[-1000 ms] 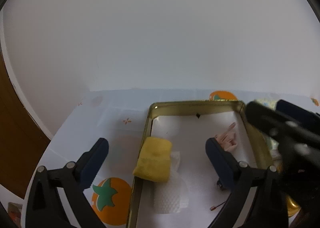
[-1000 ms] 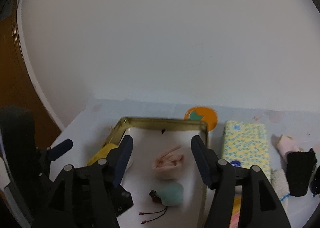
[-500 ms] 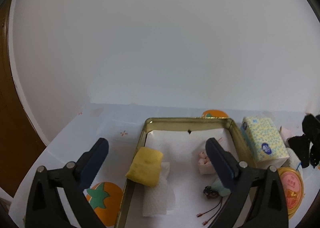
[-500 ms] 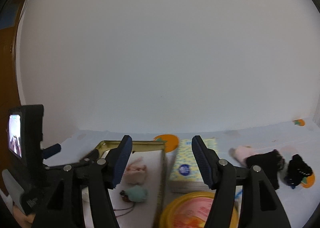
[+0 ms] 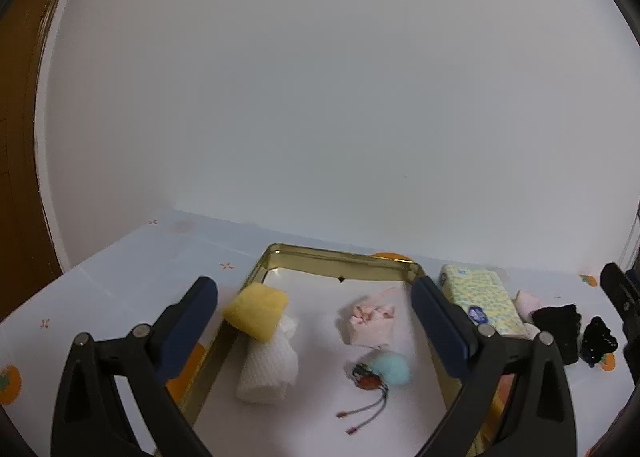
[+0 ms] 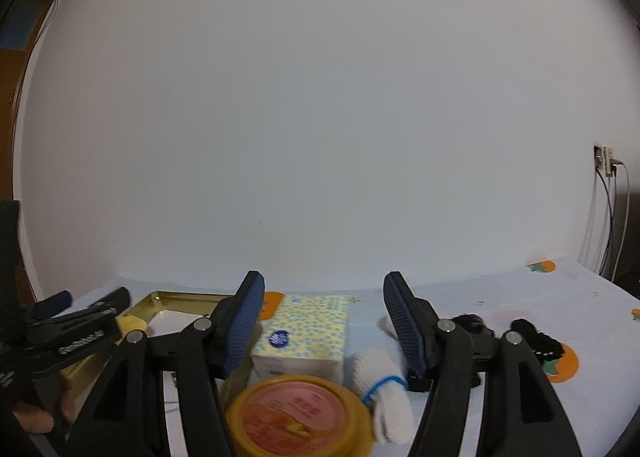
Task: Organize soft objects
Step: 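Withdraw both open tools from the tray toward the black socks, then grasp a black fuzzy sock with the right tool while the left tool grasps the other black sock, then lift both held black socks and carry them toward the gold tray, then lower both black socks into the gold tray and open both tools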
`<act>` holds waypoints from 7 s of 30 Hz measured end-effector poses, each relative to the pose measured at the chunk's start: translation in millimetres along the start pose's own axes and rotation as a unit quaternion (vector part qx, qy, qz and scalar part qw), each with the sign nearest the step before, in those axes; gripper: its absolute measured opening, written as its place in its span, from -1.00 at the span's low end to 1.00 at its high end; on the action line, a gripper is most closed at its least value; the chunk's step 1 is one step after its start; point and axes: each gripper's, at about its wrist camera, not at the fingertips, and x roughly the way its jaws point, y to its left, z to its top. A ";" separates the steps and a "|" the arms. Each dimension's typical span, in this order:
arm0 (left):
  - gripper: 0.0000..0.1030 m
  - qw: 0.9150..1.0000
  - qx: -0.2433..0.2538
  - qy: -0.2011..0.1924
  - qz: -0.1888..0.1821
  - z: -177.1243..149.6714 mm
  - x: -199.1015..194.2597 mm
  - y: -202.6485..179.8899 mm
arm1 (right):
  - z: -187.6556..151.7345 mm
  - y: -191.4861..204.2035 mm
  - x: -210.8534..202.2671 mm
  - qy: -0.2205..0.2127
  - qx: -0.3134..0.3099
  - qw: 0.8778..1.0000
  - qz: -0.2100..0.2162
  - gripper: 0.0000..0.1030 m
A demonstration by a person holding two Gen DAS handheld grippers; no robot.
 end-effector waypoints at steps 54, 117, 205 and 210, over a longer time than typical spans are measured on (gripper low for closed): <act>0.92 0.987 0.108 0.022 -0.119 -65.7 -38.7 -206.6 | -26.2 -234.5 10.7 0.121 0.041 0.985 -0.119 0.25; -0.45 0.952 0.055 0.156 -0.257 -54.8 41.1 -284.5 | -7.2 -267.2 42.5 0.109 0.125 0.983 -0.077 -0.13; -0.42 0.992 0.081 0.000 -0.092 -1.3 1.3 17.7 | -22.3 84.6 4.0 0.051 0.023 0.997 0.062 -0.13; -0.42 0.993 0.083 0.048 -0.068 -2.9 25.3 31.0 | -21.0 100.2 25.2 0.063 0.032 0.995 0.065 -0.13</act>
